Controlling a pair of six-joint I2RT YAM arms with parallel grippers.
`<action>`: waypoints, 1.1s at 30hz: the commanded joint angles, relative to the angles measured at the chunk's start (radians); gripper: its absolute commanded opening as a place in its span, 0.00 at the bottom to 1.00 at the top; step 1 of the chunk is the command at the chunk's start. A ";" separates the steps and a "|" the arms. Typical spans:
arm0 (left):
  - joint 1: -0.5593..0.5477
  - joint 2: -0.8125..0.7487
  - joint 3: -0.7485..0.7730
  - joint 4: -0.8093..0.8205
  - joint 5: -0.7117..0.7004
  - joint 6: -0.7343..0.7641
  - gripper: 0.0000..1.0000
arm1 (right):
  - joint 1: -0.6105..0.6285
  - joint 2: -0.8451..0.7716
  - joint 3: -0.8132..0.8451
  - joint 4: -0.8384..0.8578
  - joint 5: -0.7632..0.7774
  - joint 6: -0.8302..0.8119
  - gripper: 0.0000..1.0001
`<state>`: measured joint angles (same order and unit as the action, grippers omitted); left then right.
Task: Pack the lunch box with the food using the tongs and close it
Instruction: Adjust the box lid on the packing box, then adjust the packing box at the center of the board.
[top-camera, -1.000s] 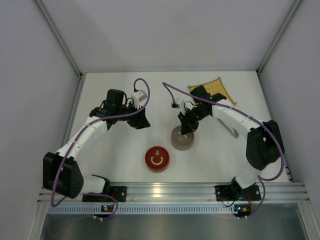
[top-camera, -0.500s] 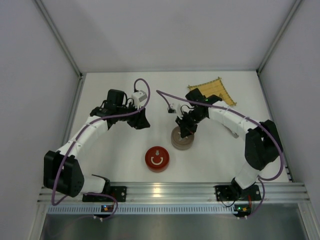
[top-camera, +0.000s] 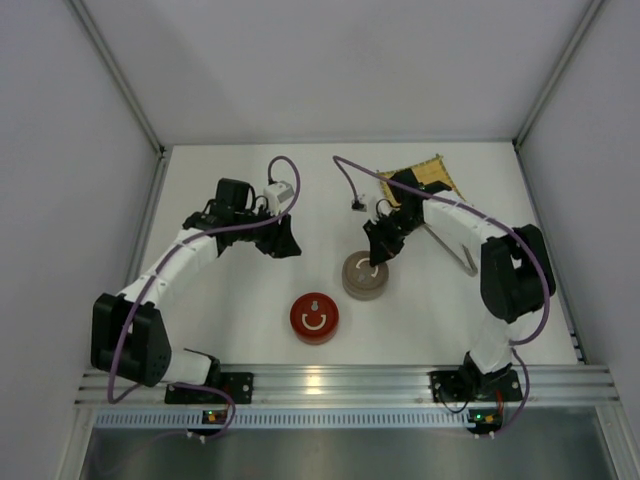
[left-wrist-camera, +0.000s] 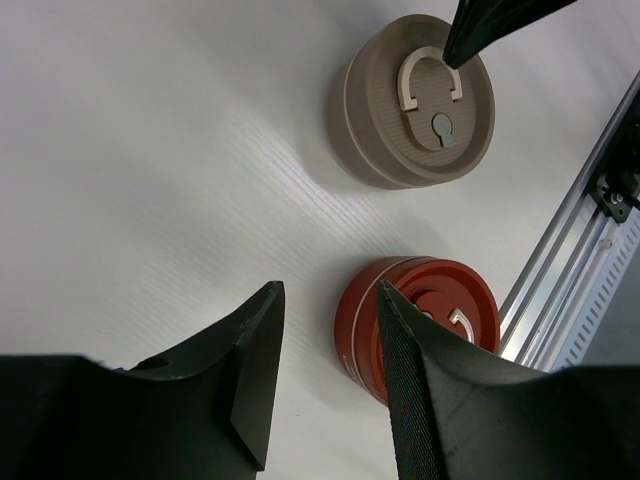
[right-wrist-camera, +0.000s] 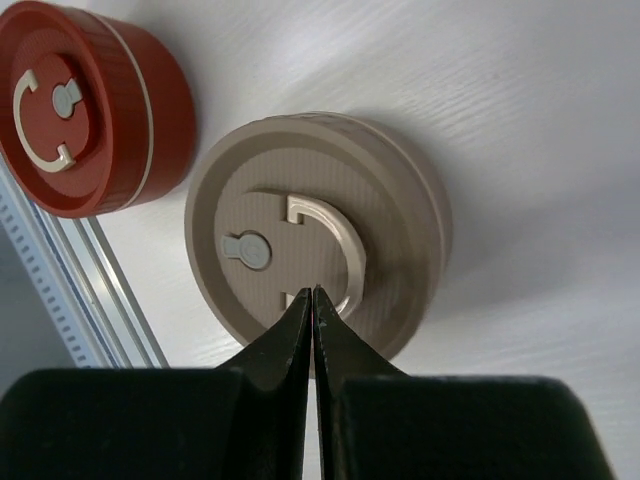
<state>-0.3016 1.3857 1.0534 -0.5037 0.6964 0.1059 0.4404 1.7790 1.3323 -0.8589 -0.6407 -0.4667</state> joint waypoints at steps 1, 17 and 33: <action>0.005 0.026 0.033 0.060 0.052 -0.040 0.47 | -0.061 0.022 0.051 0.029 -0.129 0.034 0.00; -0.111 0.330 0.281 0.050 -0.001 -0.023 0.45 | -0.123 -0.001 0.031 0.138 -0.094 0.097 0.35; -0.283 0.510 0.433 -0.045 -0.118 0.024 0.56 | -0.184 0.031 -0.065 0.185 -0.140 0.165 0.44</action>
<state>-0.5674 1.8786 1.4338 -0.5312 0.6022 0.1043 0.2592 1.8030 1.2705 -0.7376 -0.7361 -0.3115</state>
